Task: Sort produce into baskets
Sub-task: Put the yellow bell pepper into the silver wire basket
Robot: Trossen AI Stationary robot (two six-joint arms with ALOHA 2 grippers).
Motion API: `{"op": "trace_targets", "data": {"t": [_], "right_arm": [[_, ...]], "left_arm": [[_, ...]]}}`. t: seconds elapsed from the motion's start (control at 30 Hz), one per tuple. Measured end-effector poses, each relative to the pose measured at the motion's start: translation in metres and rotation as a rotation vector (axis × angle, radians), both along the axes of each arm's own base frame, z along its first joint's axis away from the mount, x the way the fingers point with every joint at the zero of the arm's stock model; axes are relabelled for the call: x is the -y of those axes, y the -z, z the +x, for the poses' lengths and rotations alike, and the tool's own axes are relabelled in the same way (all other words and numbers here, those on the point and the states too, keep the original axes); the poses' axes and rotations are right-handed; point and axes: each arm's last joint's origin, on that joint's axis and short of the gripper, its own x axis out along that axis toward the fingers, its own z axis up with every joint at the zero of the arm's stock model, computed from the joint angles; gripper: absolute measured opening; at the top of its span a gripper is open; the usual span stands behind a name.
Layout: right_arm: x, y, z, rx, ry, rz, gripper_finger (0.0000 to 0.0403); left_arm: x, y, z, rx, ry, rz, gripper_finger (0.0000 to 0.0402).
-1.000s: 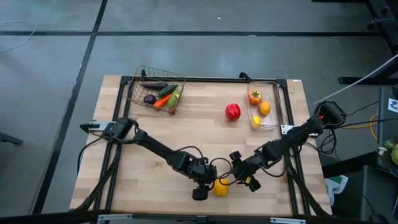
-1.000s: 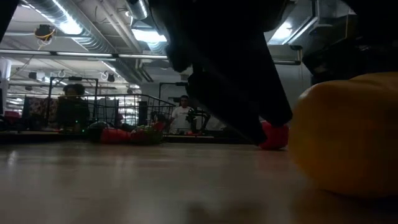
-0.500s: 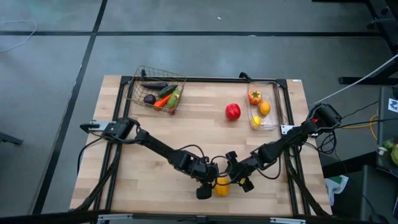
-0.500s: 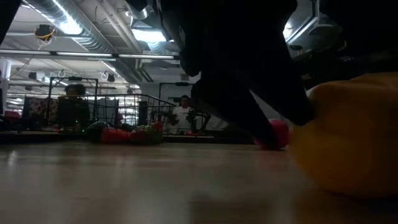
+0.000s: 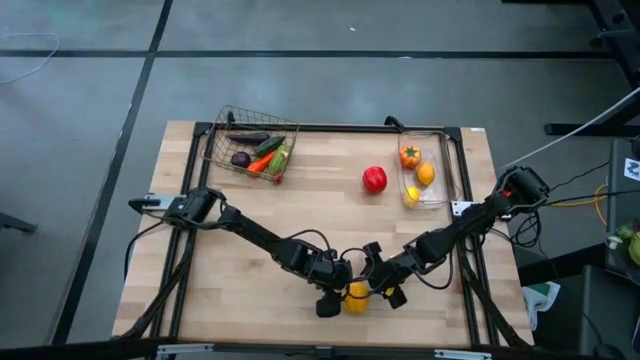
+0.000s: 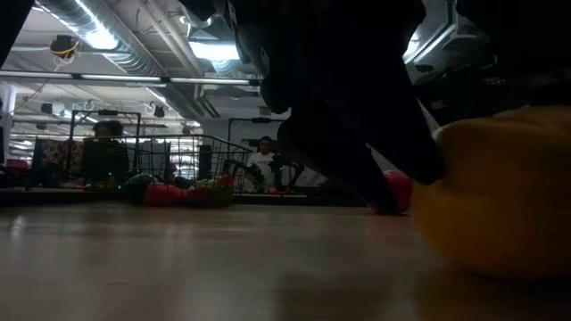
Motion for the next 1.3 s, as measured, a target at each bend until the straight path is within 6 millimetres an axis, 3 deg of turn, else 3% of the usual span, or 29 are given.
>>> {"op": "trace_targets", "data": {"t": [0.3,0.7,1.3], "right_arm": [[0.01,0.0,0.005,0.008,0.047,-0.015,0.0253],[0.052,-0.001,0.025,0.029,0.175,-0.063,0.0253],[0.122,-0.001,0.041,0.04,0.344,-0.168,0.0253]], "left_arm": [[-0.017,-0.004,-0.002,-0.045,0.014,0.057,0.0255],[-0.038,-0.002,0.0,-0.081,0.024,0.105,0.0255],[-0.111,0.0,0.002,-0.196,-0.021,0.228,0.0255]]}}
